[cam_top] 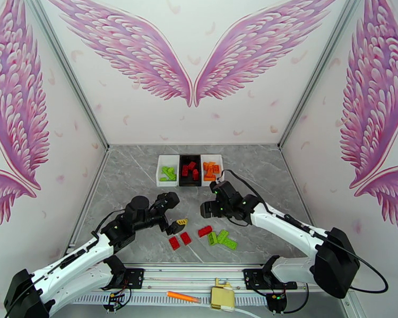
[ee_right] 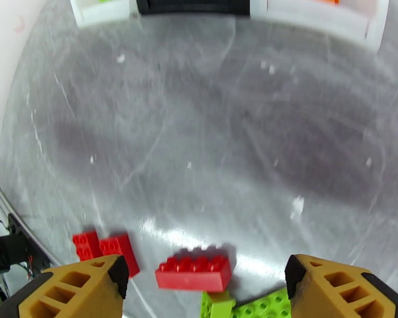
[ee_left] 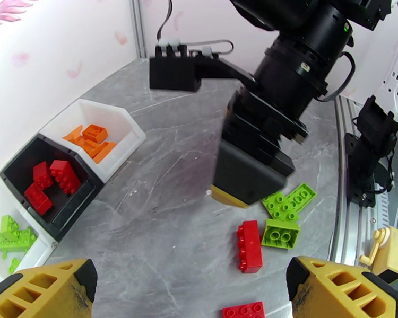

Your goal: Sort the legos into containers by color

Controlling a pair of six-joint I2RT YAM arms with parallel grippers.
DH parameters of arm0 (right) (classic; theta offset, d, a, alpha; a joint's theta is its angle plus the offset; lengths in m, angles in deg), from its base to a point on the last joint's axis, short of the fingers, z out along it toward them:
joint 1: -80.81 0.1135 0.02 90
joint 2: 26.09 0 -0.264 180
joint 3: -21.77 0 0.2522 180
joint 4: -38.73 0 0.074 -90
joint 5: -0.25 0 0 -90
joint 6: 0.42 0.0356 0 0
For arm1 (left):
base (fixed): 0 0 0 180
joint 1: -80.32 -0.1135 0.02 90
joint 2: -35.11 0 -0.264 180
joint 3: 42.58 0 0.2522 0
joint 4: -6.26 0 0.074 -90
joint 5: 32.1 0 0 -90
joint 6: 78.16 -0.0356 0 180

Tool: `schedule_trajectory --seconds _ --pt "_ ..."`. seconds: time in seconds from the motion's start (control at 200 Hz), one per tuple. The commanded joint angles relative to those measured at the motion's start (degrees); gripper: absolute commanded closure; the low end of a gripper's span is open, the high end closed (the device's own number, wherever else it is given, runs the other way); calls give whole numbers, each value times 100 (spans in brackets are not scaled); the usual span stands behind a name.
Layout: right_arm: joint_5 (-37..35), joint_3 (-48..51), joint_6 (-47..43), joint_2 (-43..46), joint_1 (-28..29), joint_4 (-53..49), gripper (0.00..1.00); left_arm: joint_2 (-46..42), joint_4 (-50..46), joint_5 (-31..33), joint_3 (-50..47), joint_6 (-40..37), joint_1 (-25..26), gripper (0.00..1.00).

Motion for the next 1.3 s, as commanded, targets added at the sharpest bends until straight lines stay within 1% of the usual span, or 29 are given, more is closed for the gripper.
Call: schedule_trajectory --seconds 0.0,0.08,0.175,0.395,0.655,0.765,1.144,1.294 --pt "415 242 254 45 247 -356 25 -4 -6 -217 -168 -184 -34 1" --pt "478 282 137 -64 390 -379 28 64 123 -241 -206 -176 -28 1" --pt "475 285 68 -230 494 -435 32 120 65 -269 -154 -183 -39 1" --pt "477 389 142 -563 544 -258 39 56 28 -241 -161 -199 -30 1" --pt "426 537 180 -725 547 -173 41 48 74 -278 -178 -217 -45 1" --pt "461 613 244 -759 555 -67 44 57 85 -295 -172 -224 -40 1" --pt "373 637 275 -876 561 27 63 58 82 -322 -159 -226 -41 1" --pt "309 638 347 -758 556 18 70 50 86 -340 -152 -205 -39 1"
